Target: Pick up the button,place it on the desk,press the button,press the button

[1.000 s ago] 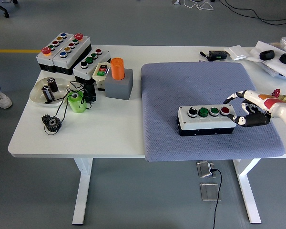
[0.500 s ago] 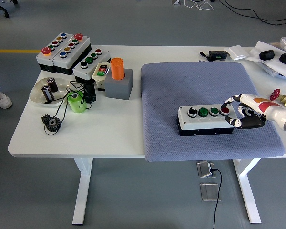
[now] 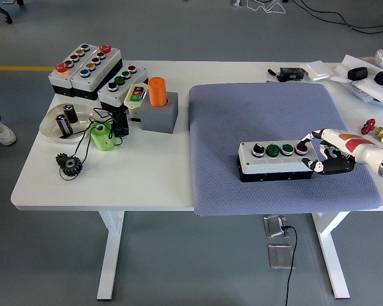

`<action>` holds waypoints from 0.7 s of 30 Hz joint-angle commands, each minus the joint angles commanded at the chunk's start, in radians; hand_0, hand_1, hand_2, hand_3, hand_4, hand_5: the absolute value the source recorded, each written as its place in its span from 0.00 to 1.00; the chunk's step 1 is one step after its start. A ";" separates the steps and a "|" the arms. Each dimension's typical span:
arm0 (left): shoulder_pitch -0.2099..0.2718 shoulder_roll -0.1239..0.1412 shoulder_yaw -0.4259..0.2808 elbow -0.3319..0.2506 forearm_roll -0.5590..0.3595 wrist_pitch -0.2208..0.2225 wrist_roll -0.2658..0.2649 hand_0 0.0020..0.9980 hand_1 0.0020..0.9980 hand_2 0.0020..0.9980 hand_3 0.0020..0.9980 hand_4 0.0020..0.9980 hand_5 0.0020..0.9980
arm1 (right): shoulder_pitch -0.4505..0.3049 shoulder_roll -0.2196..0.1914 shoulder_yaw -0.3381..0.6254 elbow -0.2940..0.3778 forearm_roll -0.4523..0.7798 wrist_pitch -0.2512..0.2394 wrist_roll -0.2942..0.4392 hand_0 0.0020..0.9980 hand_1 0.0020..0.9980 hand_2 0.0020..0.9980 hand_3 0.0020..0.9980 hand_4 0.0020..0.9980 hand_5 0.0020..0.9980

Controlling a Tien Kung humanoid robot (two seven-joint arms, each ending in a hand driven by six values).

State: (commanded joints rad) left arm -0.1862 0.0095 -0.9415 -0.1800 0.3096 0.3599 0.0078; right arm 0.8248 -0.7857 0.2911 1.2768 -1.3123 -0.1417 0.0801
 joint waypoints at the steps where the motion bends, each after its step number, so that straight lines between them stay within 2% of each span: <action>1: 0.000 0.000 0.000 0.000 0.000 0.000 0.000 0.66 0.70 0.72 0.52 0.33 0.96 | 0.000 0.000 -0.002 0.000 -0.001 0.000 0.000 0.08 0.00 0.08 0.69 0.62 0.35; 16: 0.000 -0.001 -0.007 0.000 0.008 0.000 0.002 0.66 0.70 0.72 0.52 0.33 0.96 | 0.009 0.009 -0.023 -0.010 0.000 0.017 -0.017 0.08 0.00 0.08 0.68 0.61 0.36; 21: -0.002 -0.001 -0.011 0.000 0.011 0.000 0.002 0.66 0.70 0.72 0.52 0.33 0.96 | -0.001 0.003 0.013 0.006 -0.006 0.000 -0.013 0.08 0.00 0.08 0.68 0.61 0.37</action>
State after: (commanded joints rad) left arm -0.1878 0.0088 -0.9520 -0.1800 0.3202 0.3599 0.0102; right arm 0.8243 -0.7828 0.3043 1.2829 -1.3181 -0.1421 0.0671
